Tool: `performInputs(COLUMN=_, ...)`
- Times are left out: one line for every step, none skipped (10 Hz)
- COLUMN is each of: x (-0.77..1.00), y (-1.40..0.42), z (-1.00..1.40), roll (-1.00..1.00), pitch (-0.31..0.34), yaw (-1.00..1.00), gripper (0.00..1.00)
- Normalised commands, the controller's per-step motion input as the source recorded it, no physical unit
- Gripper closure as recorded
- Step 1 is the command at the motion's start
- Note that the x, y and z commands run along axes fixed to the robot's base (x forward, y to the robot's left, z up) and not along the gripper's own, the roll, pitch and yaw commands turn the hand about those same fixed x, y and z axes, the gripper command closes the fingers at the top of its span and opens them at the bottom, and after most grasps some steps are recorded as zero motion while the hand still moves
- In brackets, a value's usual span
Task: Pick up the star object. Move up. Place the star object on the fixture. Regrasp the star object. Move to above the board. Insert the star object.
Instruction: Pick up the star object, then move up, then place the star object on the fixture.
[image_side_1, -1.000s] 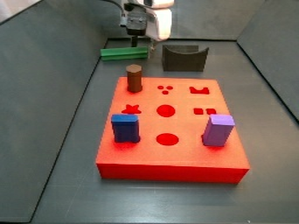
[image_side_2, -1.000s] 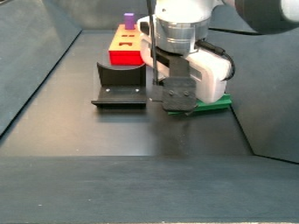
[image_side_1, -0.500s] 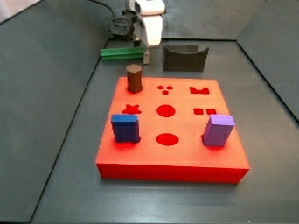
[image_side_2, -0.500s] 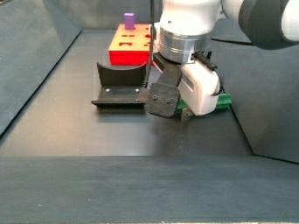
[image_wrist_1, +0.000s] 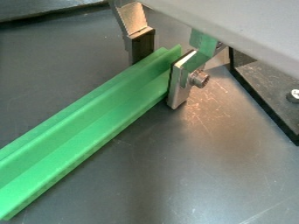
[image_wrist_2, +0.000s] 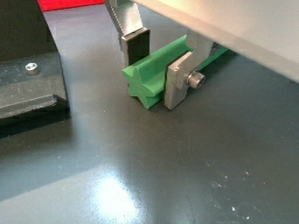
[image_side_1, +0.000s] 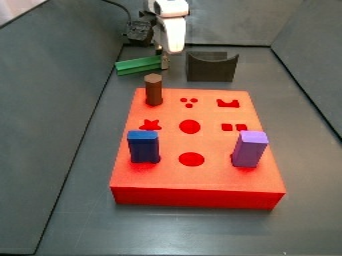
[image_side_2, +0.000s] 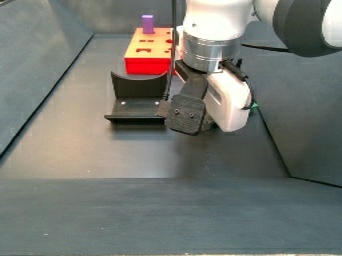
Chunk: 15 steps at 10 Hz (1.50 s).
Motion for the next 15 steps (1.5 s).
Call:
performInputs(x=0.0, y=0.0, z=0.0, roll=0.0, pitch=0.0, yaw=0.0, gripper=1.0)
performInputs(x=0.0, y=0.0, z=0.0, roll=0.0, pitch=0.0, yaw=0.0, gripper=1.0)
performInputs(x=0.0, y=0.0, z=0.0, roll=0.0, pitch=0.0, yaw=0.0, gripper=1.0)
performInputs(x=0.0, y=0.0, z=0.0, roll=0.0, pitch=0.0, yaw=0.0, gripper=1.0)
performInputs(x=0.0, y=0.0, z=0.0, roll=0.0, pitch=0.0, yaw=0.0, gripper=1.0)
performInputs(x=0.0, y=0.0, z=0.0, roll=0.0, pitch=0.0, yaw=0.0, gripper=1.0)
performInputs(x=0.0, y=0.0, z=0.0, roll=0.0, pitch=0.0, yaw=0.0, gripper=1.0)
performInputs(x=0.0, y=0.0, z=0.0, roll=0.0, pitch=0.0, yaw=0.0, gripper=1.0)
performInputs(x=0.0, y=0.0, z=0.83, roll=0.0, pitch=0.0, yaw=0.0, gripper=1.0)
performInputs(x=-0.03, y=-0.01, z=0.77, roll=-0.01, pitch=0.022, yaw=-0.02, gripper=1.0)
performInputs(x=-0.04, y=-0.01, z=0.67, roll=-0.03, pitch=0.025, yaw=-0.01, gripper=1.0)
performInputs(x=-0.03, y=-0.01, z=0.58, roll=-0.04, pitch=0.027, yaw=0.0, gripper=1.0)
performInputs(x=-0.03, y=0.0, z=0.4, roll=-0.07, pitch=0.036, yaw=0.01, gripper=1.0)
performInputs(x=-0.02, y=0.0, z=0.22, roll=-0.1, pitch=0.037, yaw=0.01, gripper=1.0)
performInputs(x=0.0, y=0.0, z=1.0, roll=0.0, pitch=0.0, yaw=0.0, gripper=1.0)
